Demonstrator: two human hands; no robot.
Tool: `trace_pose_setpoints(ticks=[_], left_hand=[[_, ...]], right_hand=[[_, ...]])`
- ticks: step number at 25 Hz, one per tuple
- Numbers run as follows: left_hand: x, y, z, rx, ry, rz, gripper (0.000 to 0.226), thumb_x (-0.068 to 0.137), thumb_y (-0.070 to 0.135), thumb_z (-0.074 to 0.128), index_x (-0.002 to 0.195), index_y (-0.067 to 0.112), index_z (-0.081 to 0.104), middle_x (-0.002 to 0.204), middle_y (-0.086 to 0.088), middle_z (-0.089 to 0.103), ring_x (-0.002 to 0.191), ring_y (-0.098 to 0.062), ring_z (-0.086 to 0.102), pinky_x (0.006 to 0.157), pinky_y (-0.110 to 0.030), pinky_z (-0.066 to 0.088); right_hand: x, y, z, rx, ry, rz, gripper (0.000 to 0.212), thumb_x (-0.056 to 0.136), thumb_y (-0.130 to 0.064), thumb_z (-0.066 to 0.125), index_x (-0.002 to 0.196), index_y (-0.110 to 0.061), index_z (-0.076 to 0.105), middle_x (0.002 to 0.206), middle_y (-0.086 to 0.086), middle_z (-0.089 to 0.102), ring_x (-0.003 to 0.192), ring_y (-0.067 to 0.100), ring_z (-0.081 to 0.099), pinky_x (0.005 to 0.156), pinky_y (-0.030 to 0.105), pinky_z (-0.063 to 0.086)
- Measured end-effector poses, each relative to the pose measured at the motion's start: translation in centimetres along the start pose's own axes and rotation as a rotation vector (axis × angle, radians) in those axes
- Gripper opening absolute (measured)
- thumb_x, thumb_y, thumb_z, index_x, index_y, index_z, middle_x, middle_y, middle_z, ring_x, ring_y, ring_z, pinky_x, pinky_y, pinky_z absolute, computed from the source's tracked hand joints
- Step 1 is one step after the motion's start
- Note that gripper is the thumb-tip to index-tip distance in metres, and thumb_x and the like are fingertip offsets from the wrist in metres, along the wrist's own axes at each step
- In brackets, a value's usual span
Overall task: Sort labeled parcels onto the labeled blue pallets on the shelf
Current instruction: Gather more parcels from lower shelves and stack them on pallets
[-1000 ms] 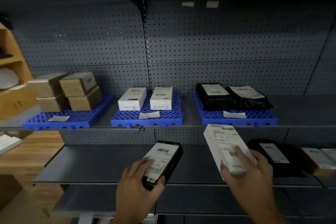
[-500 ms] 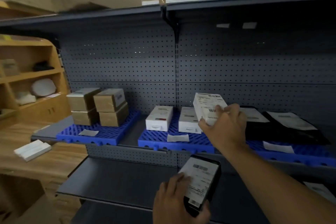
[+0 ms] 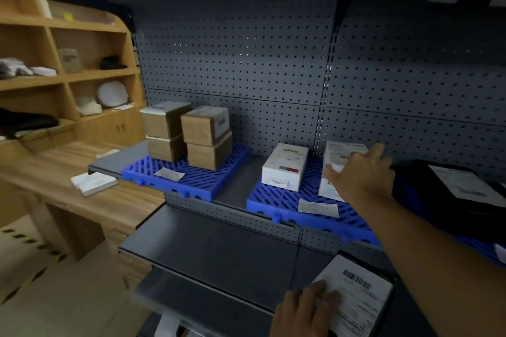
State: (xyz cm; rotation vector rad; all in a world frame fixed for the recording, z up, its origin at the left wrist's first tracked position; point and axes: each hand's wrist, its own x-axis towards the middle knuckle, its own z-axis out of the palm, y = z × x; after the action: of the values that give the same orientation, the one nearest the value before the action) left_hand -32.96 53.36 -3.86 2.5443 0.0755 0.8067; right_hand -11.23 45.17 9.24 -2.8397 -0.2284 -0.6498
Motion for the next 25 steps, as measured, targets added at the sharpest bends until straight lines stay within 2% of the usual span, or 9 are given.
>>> trace_pose_setpoints(ticks=[4, 6, 8, 13, 16, 19, 21, 23, 25], left_hand=[[-0.1, 0.0, 0.1, -0.066, -0.031, -0.08, 0.025, 0.094, 0.055, 0.05, 0.097, 0.05, 0.075, 0.106, 0.03, 0.072, 0.071, 0.002, 0.068, 0.057, -0.011, 0.051], [-0.7, 0.5, 0.9, -0.048, -0.051, -0.096, 0.047, 0.107, 0.05, 0.026, 0.099, 0.051, 0.072, 0.107, 0.03, 0.071, 0.072, 0.003, 0.067, 0.059, -0.01, 0.051], [-1.4, 1.3, 1.8, 0.043, -0.042, -0.068, 0.06, 0.108, 0.052, 0.013, 0.099, 0.052, 0.072, 0.108, 0.031, 0.071, 0.074, 0.004, 0.067, 0.06, -0.01, 0.052], [-1.7, 1.9, 2.7, 0.135, -0.099, 0.001, 0.058, 0.108, 0.055, 0.015, 0.1, 0.053, 0.072, 0.111, 0.03, 0.07, 0.076, 0.004, 0.068, 0.063, -0.01, 0.052], [-1.4, 1.9, 2.7, 0.095, -0.184, 0.049, 0.04, 0.101, 0.062, 0.033, 0.101, 0.053, 0.072, 0.111, 0.031, 0.07, 0.077, 0.005, 0.068, 0.064, -0.009, 0.052], [-1.4, 2.4, 2.7, 0.112, -0.204, 0.103, 0.03, 0.091, 0.063, 0.048, 0.1, 0.052, 0.074, 0.11, 0.03, 0.071, 0.074, 0.004, 0.068, 0.063, -0.01, 0.052], [-1.6, 3.7, 2.8, 0.11, -0.179, 0.108, 0.028, 0.09, 0.058, 0.052, 0.099, 0.05, 0.077, 0.111, 0.028, 0.072, 0.07, 0.002, 0.068, 0.062, -0.01, 0.052], [-2.3, 6.4, 3.5, 0.106, -0.168, 0.143, 0.031, 0.094, 0.053, 0.048, 0.097, 0.047, 0.078, 0.11, 0.026, 0.073, 0.069, 0.0, 0.069, 0.062, -0.01, 0.052], [-2.5, 9.1, 3.6, 0.114, -0.156, 0.158, 0.051, 0.106, 0.05, 0.029, 0.096, 0.046, 0.079, 0.108, 0.025, 0.074, 0.07, 0.001, 0.07, 0.061, -0.01, 0.052]], right_hand=[[1.5, -0.5, 0.4, -0.041, 0.013, -0.047, 0.085, 0.082, -0.08, 0.048, 0.101, 0.001, 0.066, 0.126, 0.02, 0.039, 0.107, 0.04, 0.047, 0.081, 0.046, 0.053], [2.1, -0.9, 0.6, -0.057, 0.029, -0.078, 0.094, 0.079, -0.087, 0.041, 0.1, 0.001, 0.066, 0.126, 0.02, 0.041, 0.108, 0.04, 0.047, 0.077, 0.045, 0.053], [2.1, -1.0, 0.9, -0.084, 0.024, -0.1, 0.098, 0.078, -0.09, 0.035, 0.104, -0.001, 0.066, 0.126, 0.02, 0.042, 0.109, 0.039, 0.047, 0.075, 0.044, 0.052], [1.4, -0.4, 1.7, -0.142, -0.002, -0.107, 0.1, 0.077, -0.092, 0.03, 0.119, -0.008, 0.064, 0.128, 0.02, 0.041, 0.114, 0.037, 0.046, 0.076, 0.044, 0.053], [1.1, -0.4, 1.3, -0.107, -0.03, -0.091, 0.109, 0.075, -0.095, 0.021, 0.13, -0.009, 0.059, 0.136, 0.019, 0.036, 0.117, 0.039, 0.043, 0.077, 0.045, 0.052], [0.8, 0.8, 0.8, 0.0, -0.055, -0.039, 0.11, 0.078, -0.092, 0.009, 0.15, -0.014, 0.036, 0.146, 0.019, 0.027, 0.126, 0.043, 0.036, 0.094, 0.056, 0.048], [0.7, 3.1, 0.1, -0.031, -0.027, -0.041, 0.102, 0.084, -0.087, 0.007, 0.151, -0.013, 0.031, 0.148, 0.021, 0.027, 0.13, 0.045, 0.034, 0.103, 0.063, 0.038], [0.7, 6.5, -1.1, -0.1, 0.022, -0.019, 0.097, 0.088, -0.081, 0.008, 0.147, -0.01, 0.036, 0.147, 0.024, 0.03, 0.129, 0.046, 0.036, 0.105, 0.064, 0.035], [0.9, 10.4, -2.7, -0.132, 0.074, 0.007, 0.094, 0.091, -0.077, 0.009, 0.145, -0.006, 0.04, 0.146, 0.027, 0.034, 0.127, 0.047, 0.04, 0.103, 0.064, 0.037]])
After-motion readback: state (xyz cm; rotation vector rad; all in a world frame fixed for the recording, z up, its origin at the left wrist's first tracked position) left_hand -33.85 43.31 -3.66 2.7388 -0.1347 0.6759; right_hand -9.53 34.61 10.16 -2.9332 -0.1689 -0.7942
